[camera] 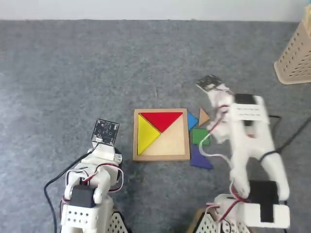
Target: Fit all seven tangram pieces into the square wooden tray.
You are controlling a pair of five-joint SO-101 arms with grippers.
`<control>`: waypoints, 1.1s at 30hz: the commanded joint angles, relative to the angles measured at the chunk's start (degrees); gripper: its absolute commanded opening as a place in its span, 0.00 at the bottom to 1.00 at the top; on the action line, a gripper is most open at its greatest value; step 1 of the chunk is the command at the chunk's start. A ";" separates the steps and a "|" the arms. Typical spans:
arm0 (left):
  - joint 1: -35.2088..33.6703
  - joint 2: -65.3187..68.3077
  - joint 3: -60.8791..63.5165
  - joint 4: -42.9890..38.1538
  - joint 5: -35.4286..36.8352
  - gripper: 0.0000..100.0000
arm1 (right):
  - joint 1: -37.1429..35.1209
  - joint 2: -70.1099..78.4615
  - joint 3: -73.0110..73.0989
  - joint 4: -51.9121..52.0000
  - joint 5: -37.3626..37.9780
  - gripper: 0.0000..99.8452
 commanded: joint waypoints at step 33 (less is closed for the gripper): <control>-0.09 -1.23 -1.10 0.35 0.35 0.01 | 17.10 14.46 -0.79 -12.62 27.60 0.17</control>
